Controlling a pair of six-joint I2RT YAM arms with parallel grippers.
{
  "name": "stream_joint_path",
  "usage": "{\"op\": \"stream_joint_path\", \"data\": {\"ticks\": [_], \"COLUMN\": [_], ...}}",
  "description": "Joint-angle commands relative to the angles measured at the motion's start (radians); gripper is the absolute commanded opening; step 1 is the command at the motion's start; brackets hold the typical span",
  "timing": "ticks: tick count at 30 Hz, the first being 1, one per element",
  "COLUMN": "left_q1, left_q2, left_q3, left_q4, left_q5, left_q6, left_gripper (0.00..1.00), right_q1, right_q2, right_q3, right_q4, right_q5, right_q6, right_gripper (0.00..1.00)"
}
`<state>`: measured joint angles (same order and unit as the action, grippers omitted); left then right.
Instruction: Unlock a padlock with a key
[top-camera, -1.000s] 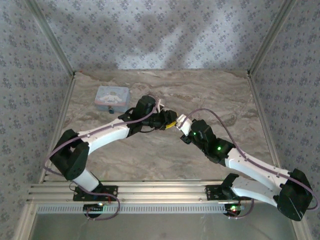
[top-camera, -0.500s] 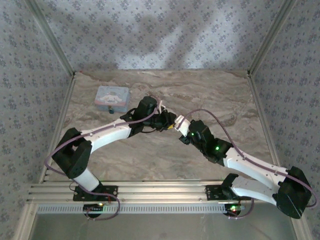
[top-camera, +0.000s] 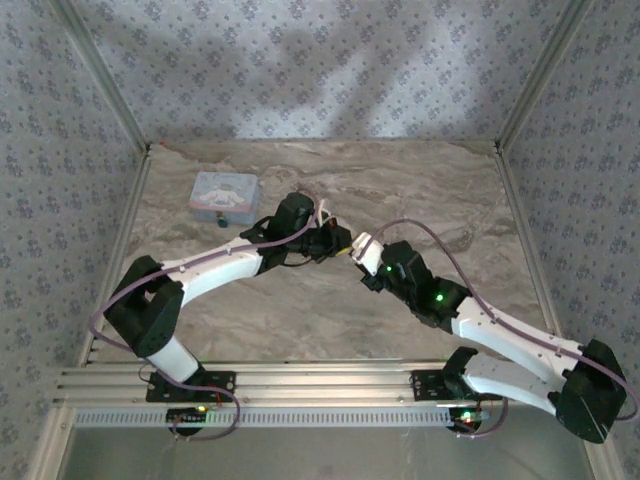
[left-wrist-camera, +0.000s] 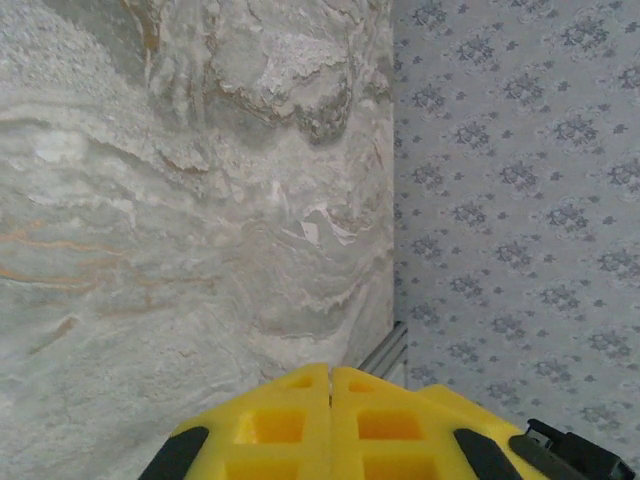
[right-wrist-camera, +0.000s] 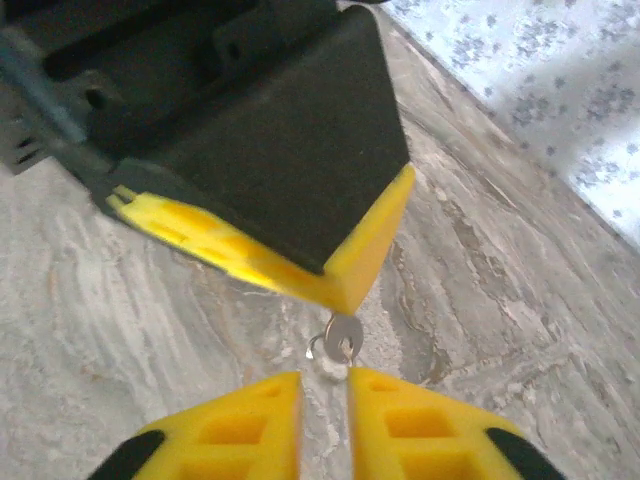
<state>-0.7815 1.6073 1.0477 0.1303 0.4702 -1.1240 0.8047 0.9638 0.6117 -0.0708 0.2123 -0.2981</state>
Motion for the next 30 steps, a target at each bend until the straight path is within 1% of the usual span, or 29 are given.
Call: {"op": "stream_joint_path", "data": {"ticks": [1,3,7,10,12,14,19,24,30], "left_q1": [-0.001,0.009,0.035,0.051,0.056,0.059,0.060,0.060,0.059], "left_q2": [-0.057,-0.078,-0.135,-0.179,-0.208,-0.227,-0.247,-0.244,-0.243], "left_q3": [0.032,0.033,0.032,0.043,0.051,0.061,0.082,0.098,0.099], "left_q4": [-0.034,-0.051,-0.080,-0.121,-0.148,-0.163,-0.185,-0.176,-0.162], "left_q5": [-0.039,-0.043,-0.002,0.054,0.086,0.121,0.205,0.271,0.296], "left_q6": [0.151,0.226,0.378,0.492,0.553,0.596,0.662,0.675,0.664], "left_gripper": [0.00,0.00,0.00,0.00,0.00,0.00,0.00,0.00,0.00], "right_q1": [-0.074,-0.154,-0.387,-0.539,-0.598,-0.614,-0.606,-0.565,-0.505], "right_q2": [-0.056,-0.080,-0.092,-0.069,-0.048,-0.035,0.003,0.032,0.060], "right_q3": [0.037,0.037,0.025,-0.001,-0.026,-0.038,-0.036,-0.011,0.012], "right_q4": [-0.065,-0.063,-0.010,0.116,0.246,0.328,0.473,0.492,0.469], "right_q5": [-0.194,-0.323,-0.713,-0.967,-1.085,-1.140,-1.211,-1.241,-1.249], "right_q6": [0.114,0.193,0.387,0.554,0.669,0.735,0.823,0.818,0.784], "right_gripper": [0.30,0.35,0.43,0.46,0.49,0.52,0.58,0.58,0.55]}}
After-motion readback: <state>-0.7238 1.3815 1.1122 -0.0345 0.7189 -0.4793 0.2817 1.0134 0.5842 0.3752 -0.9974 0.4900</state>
